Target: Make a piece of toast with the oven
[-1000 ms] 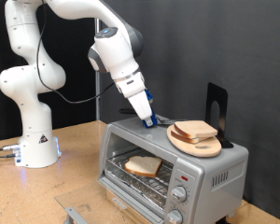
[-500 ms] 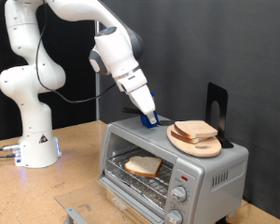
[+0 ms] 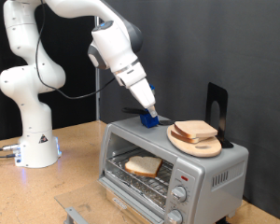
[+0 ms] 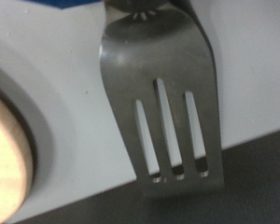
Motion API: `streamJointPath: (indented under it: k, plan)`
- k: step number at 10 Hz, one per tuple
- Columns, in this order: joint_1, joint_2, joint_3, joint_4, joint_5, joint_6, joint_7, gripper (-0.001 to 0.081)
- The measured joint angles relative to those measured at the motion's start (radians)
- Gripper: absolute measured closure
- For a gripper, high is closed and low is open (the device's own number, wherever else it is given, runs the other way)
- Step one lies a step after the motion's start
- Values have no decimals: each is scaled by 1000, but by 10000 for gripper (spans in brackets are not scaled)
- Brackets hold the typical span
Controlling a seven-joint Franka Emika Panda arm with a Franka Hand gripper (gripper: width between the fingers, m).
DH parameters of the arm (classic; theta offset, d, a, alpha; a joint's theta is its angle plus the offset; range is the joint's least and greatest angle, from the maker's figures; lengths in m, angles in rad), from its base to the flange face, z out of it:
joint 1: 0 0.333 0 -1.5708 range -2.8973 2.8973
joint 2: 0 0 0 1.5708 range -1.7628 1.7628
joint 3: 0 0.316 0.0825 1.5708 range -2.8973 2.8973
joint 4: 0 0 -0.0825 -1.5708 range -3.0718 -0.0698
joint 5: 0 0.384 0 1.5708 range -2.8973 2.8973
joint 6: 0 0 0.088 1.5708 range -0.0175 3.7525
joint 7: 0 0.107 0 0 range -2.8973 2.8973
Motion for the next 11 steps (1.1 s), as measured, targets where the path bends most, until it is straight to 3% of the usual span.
streamJointPath:
  k: [4, 5, 7, 9, 11]
  plan:
    - [-13, -41, -61, 66, 4, -145, 43, 0]
    - [-12, -41, -59, 62, 4, -135, 41, 0]
    - [-7, -61, -96, 48, 66, -148, -74, 0]
    - [-13, -118, -179, 24, 92, -247, -168, 0]
    - [-41, -169, -243, 3, 82, -330, -185, 0]
